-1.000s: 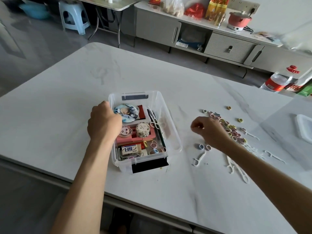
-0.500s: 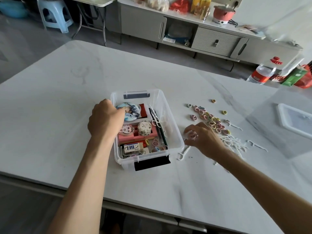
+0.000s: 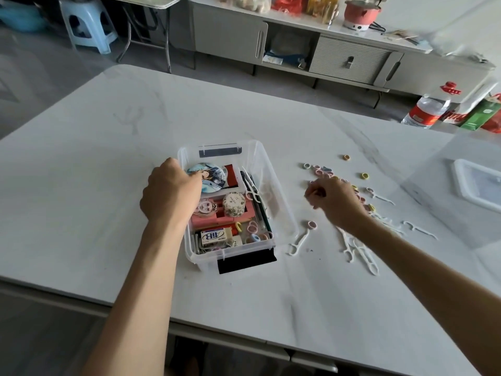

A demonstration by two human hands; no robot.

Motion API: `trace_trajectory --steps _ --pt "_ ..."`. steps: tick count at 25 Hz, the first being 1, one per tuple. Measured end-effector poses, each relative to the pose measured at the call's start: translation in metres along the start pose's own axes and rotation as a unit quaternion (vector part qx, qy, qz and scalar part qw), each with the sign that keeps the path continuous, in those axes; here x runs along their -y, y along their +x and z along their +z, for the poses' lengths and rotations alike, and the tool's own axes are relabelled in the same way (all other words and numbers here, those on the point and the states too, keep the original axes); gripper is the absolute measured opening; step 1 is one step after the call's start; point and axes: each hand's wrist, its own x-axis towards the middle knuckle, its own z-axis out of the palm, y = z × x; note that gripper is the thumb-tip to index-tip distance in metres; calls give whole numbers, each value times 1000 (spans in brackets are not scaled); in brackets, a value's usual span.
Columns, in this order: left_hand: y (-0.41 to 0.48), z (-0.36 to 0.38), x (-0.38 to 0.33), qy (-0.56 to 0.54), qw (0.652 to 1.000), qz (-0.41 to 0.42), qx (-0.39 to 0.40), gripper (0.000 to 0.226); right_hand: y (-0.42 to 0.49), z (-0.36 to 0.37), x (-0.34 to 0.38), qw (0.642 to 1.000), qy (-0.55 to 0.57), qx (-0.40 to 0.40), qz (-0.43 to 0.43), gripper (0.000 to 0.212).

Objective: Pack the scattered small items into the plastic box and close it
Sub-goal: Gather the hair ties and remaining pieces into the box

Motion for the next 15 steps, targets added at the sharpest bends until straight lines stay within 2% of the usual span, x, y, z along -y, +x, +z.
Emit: trace_trajectory --steps 2,4,7,10,12,14,15 --pt "-1 -1 1 2 1000 -2 -3 31 -1 -25 18 995 91 -32 4 11" --pt "-1 -1 2 5 1000 -3 -3 34 -7 -42 47 992 106 1 -71 11" --pt "-1 0 4 15 1000 3 6 32 -24 -33 93 970 8 106 -217 11" --pt "-2 1 4 29 999 10 16 31 -32 -5 110 911 -161 174 -338 8" --pt "-1 2 4 31 999 12 19 32 -30 1 108 890 -203 224 -342 15" --pt "1 2 5 28 999 15 19 31 -29 -6 103 906 -154 245 -309 28" --pt "1 2 5 27 999 14 20 31 -28 -12 99 924 -110 218 -295 30"
